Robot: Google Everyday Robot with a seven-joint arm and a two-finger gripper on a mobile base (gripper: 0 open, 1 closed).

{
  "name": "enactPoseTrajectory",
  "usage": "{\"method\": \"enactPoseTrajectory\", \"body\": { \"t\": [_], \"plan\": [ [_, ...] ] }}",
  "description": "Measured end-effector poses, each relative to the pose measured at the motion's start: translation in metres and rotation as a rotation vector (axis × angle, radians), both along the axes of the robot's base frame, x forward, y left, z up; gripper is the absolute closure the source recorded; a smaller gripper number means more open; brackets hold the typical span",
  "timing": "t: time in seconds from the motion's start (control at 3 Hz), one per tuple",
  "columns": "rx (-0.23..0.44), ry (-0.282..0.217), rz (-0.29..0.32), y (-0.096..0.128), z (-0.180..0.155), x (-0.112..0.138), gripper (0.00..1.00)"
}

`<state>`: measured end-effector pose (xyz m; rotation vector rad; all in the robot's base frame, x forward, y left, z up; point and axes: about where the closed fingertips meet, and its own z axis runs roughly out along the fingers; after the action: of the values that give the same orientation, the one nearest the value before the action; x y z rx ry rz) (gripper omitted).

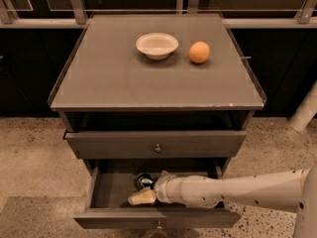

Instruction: Pick green can from middle drawer and place on counter

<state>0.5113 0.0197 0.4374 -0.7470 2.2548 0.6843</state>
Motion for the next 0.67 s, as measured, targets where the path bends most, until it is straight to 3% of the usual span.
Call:
{"method": "enactPoseTrajectory", "body": {
  "t": [0.33, 0.67],
  "plan": [
    [-0.03, -0.044, -0.02, 0.011, -0.011, 0.015, 0.0],
    [-0.074, -0.056, -0.053, 0.011, -0.028, 0.027, 0.0]
  ]
}}
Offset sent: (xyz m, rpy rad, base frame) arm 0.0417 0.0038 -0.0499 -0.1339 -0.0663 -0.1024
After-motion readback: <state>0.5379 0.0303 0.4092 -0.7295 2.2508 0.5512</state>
